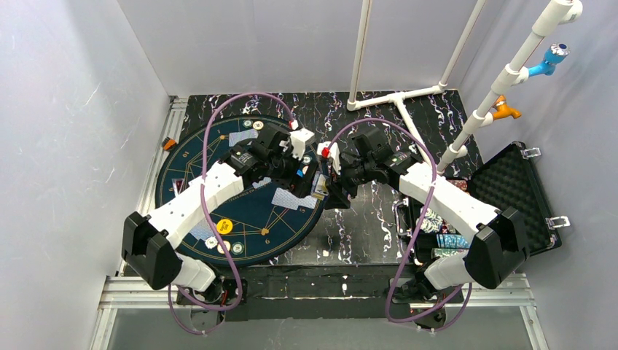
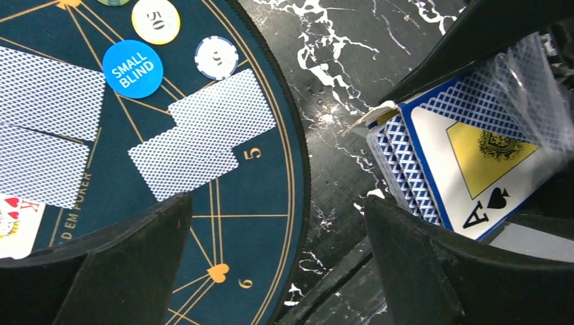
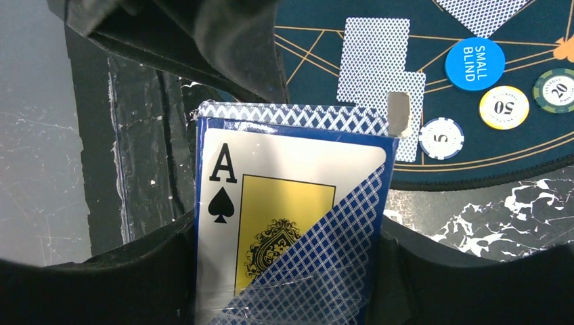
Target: Distribute texas hold em gaming equipment
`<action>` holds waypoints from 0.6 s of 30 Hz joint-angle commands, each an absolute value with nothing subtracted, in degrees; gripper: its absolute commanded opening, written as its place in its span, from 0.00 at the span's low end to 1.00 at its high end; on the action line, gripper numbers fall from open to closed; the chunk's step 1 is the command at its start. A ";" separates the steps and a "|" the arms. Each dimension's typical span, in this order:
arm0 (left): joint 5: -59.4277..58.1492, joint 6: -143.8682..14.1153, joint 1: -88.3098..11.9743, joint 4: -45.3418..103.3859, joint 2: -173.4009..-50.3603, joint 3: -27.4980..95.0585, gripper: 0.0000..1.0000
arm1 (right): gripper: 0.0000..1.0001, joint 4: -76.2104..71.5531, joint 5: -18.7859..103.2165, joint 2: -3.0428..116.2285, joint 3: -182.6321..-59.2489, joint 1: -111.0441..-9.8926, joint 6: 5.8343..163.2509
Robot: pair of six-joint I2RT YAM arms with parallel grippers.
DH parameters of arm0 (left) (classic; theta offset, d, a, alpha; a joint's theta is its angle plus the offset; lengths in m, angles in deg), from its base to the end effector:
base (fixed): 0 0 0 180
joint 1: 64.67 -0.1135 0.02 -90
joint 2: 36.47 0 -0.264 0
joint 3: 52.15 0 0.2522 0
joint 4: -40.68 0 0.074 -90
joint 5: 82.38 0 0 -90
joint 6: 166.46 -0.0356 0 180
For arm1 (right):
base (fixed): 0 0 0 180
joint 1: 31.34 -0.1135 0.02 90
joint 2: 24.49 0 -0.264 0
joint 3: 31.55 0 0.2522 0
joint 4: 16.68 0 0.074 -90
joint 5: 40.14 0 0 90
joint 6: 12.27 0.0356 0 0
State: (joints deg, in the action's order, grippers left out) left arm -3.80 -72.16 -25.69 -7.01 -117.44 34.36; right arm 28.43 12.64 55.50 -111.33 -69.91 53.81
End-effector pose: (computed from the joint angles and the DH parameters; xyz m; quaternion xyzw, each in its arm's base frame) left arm 0.2368 -0.2007 0.3255 0.3096 0.8562 -0.2333 0.3415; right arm 0.2198 0.2028 0.2998 -0.5584 0.6865 0.3387 0.3197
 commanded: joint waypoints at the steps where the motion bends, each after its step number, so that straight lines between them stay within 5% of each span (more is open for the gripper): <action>1: -13.88 -67.26 -27.96 -5.65 -113.96 33.06 0.98 | 0.01 24.77 10.12 54.85 -114.65 -70.28 53.44; 9: -43.98 -53.15 -47.15 4.10 -110.32 29.47 0.92 | 0.01 24.66 10.92 54.03 -113.92 -70.28 53.12; 15: -57.35 -39.25 -44.61 21.15 -113.00 24.03 0.67 | 0.01 25.00 9.35 54.41 -115.01 -70.27 52.86; 18: -56.32 -39.28 -41.21 21.21 -114.13 23.39 0.65 | 0.01 25.32 9.08 54.43 -115.54 -70.36 52.77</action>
State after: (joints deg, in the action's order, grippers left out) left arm -48.93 -44.95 -45.12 15.04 -113.49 24.55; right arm 27.21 11.77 55.48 -111.65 -70.04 53.52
